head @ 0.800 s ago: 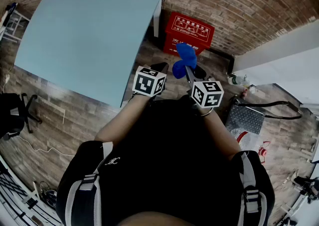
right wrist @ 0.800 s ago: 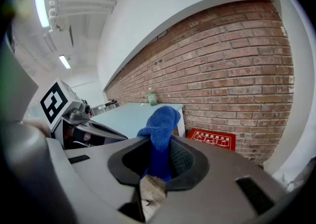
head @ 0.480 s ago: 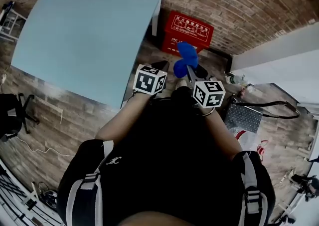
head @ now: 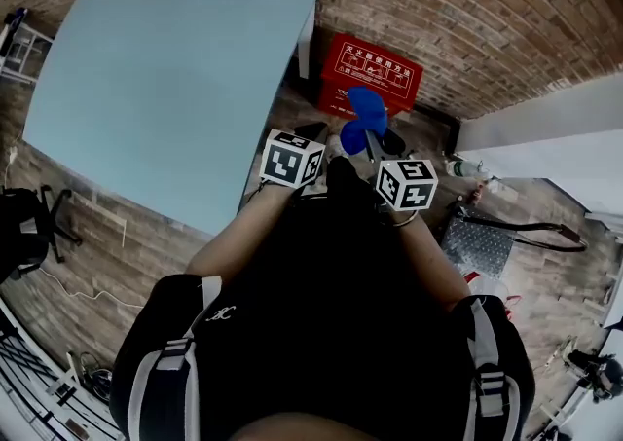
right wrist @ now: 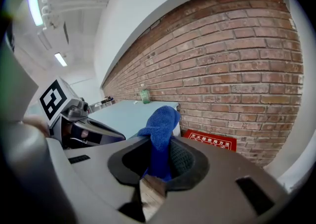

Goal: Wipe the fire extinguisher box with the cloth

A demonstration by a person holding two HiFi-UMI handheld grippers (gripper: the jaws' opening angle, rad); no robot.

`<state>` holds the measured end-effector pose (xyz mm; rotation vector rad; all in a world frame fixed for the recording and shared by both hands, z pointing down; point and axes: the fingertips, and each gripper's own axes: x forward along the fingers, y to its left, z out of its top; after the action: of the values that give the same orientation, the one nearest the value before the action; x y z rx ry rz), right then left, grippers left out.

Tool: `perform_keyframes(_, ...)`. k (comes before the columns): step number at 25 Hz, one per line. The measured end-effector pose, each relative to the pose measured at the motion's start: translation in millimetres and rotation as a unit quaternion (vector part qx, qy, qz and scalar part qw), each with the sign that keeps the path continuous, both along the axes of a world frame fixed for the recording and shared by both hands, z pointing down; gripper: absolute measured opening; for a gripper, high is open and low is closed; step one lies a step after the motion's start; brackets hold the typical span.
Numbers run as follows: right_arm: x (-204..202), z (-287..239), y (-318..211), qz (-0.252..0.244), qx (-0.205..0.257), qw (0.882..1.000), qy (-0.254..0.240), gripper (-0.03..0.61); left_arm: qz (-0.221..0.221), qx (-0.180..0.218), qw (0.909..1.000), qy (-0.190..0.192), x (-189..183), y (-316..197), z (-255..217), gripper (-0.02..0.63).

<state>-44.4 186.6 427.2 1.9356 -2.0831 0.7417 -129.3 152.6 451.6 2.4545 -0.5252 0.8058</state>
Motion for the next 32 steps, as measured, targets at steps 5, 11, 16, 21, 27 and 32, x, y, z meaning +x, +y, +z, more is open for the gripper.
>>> perform_keyframes(5,32,-1,-52,-0.005,0.005,1.0,-0.014,0.083,0.009,-0.006,0.9996,-0.026,31,-36,5,0.011)
perform_keyframes(11,89,22,-121,-0.033,-0.032,0.999,0.019,0.083,-0.016,-0.006,0.9994,-0.032,69,-98,-4,0.011)
perform_keyframes(16,117,54,-172,-0.102,-0.069,0.99,0.068,0.083,-0.071,-0.007,0.9966,-0.041,81,-148,-4,0.011)
perform_keyframes(21,126,97,-212,-0.184,-0.117,0.971,0.095,0.083,-0.12,-0.03,0.9914,-0.043,92,-190,8,0.011)
perform_keyframes(27,141,164,-244,-0.252,-0.178,0.941,0.136,0.083,-0.145,-0.058,0.9862,-0.054,90,-200,26,0.011)
perform_keyframes(32,146,217,-271,-0.272,-0.225,0.922,0.157,0.083,-0.16,-0.072,0.9819,-0.071,65,-215,37,0.011)
